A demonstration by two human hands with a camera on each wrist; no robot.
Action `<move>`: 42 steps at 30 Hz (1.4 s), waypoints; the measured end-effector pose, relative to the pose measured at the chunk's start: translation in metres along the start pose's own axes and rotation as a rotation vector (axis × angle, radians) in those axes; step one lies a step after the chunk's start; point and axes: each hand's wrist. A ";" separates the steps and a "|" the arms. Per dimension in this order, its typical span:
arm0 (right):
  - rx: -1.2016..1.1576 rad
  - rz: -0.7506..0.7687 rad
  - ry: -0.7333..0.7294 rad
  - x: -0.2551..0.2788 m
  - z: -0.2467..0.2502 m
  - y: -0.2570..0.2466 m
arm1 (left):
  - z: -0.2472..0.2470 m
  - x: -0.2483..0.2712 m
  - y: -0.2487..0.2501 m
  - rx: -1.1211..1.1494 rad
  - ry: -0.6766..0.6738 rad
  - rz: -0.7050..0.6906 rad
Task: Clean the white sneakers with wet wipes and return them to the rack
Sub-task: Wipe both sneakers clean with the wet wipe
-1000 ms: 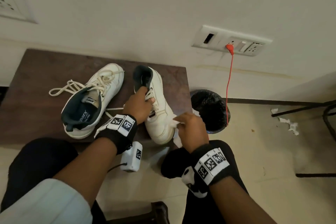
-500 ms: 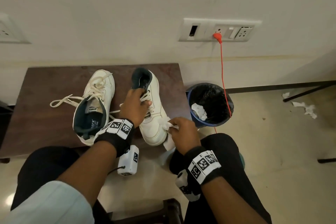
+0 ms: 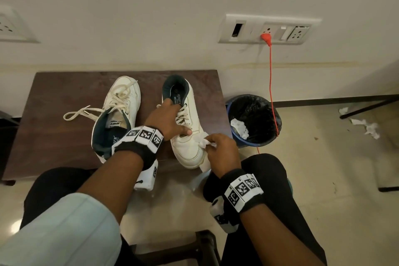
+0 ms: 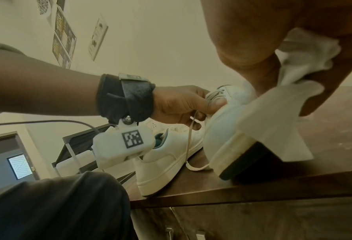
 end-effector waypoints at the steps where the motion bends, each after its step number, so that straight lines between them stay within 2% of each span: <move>1: -0.009 -0.003 -0.004 0.000 0.001 0.000 | 0.002 -0.002 0.000 -0.010 -0.009 0.009; 4: -0.039 0.056 -0.015 0.004 0.004 -0.002 | 0.004 -0.002 -0.006 0.068 0.012 0.005; 8: -0.048 0.187 0.014 0.022 0.007 -0.006 | 0.002 0.007 -0.019 0.277 0.121 0.017; 11: -0.009 0.278 -0.007 0.032 0.013 -0.011 | -0.005 0.011 -0.027 0.499 0.196 0.138; 14: -0.010 0.297 0.056 0.023 0.026 -0.018 | -0.008 0.015 -0.030 0.829 0.241 0.294; 18: -0.007 0.289 0.108 -0.005 0.046 -0.033 | -0.006 0.021 -0.021 1.034 0.260 0.307; 22: -0.006 0.347 0.082 -0.010 0.061 -0.048 | -0.005 0.027 -0.010 1.150 0.363 0.308; 28: 0.073 0.546 0.077 0.036 0.061 -0.045 | -0.002 0.033 -0.005 1.241 0.448 0.371; 32: 0.051 0.555 0.155 0.046 0.065 -0.046 | 0.005 0.033 -0.004 1.235 0.446 0.370; 37: 0.016 0.541 0.313 0.022 0.078 -0.064 | 0.013 0.029 -0.008 1.226 0.406 0.398; 42: -0.007 0.567 0.346 0.019 0.075 -0.077 | 0.014 0.033 -0.013 1.220 0.382 0.428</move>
Point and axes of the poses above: each hand's wrist, its own x-axis away from the middle knuckle, its own z-axis out of the back of the hand, y = z × x, and after that the axes turned 6 degrees about x, right-handed
